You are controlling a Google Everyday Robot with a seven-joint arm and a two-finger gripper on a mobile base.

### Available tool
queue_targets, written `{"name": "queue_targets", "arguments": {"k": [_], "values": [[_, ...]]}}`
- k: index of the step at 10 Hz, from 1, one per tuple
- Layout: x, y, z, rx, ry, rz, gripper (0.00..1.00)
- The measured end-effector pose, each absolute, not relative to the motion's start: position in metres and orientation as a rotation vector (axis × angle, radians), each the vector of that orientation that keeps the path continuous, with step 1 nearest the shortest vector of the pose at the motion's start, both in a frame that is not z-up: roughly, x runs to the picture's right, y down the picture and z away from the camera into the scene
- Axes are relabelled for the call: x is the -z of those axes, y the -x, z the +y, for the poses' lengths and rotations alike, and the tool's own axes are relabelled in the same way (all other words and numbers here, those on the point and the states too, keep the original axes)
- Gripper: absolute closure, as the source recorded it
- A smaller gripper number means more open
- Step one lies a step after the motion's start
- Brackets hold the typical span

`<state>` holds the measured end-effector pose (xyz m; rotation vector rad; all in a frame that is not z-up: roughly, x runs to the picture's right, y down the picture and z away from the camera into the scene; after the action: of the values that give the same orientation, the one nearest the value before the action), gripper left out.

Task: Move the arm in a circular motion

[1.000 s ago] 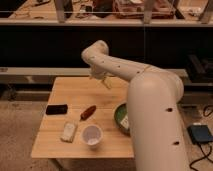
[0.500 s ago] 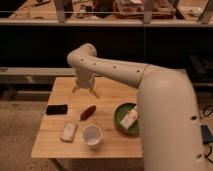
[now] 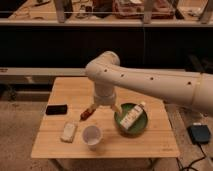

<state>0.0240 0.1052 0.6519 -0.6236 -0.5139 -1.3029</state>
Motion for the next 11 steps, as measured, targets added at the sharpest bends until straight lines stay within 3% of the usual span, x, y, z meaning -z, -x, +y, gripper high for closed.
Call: {"name": "queue_targets", "arguments": {"k": [2, 4, 7, 11], "values": [[-0.632, -0.076, 0.101, 1.205, 0.633, -0.473, 0.2], [-0.644, -0.145, 0.068, 1.081, 0.604, -0.373, 0.2], [-0.71, -0.203, 0.009, 0.953, 0.515, -0.222, 0.2], [-0.807, -0.199, -0.078, 0.91, 0.431, -0.092, 0.2]]}}
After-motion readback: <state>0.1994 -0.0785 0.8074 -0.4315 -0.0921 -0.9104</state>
